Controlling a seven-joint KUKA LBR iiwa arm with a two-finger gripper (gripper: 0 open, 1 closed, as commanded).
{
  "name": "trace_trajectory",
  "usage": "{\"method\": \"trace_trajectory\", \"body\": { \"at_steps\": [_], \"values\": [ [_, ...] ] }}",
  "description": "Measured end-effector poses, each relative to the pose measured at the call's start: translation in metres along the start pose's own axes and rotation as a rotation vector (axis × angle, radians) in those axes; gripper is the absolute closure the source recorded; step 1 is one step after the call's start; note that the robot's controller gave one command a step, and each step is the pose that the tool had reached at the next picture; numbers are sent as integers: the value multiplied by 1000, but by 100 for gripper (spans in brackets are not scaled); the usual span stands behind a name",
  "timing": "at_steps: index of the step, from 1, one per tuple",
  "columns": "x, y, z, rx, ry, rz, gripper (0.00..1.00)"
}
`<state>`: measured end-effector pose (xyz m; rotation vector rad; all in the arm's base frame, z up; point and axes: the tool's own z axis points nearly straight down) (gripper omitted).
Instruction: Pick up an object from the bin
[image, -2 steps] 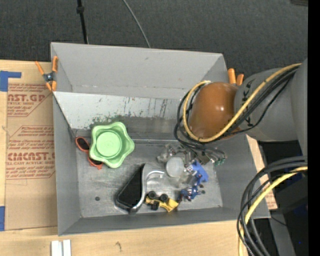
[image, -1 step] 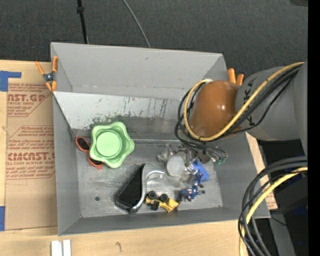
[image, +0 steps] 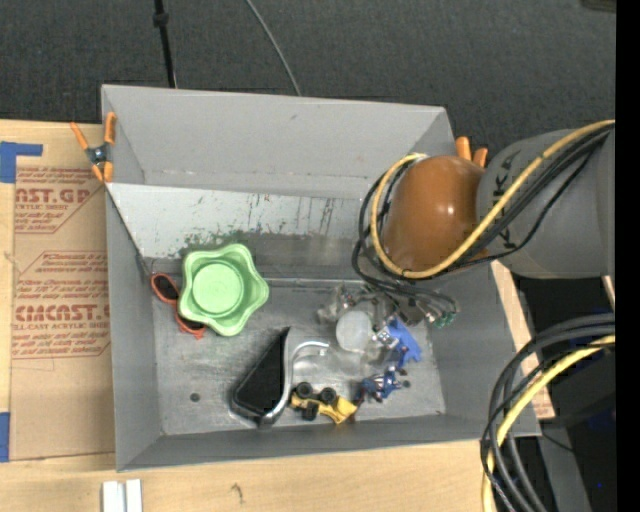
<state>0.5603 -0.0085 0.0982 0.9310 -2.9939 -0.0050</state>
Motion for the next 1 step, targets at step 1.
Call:
{"method": "trace_trajectory", "body": {
  "at_steps": [1],
  "values": [
    [0,0,-22,0,-1,0,100]
  ]
}}
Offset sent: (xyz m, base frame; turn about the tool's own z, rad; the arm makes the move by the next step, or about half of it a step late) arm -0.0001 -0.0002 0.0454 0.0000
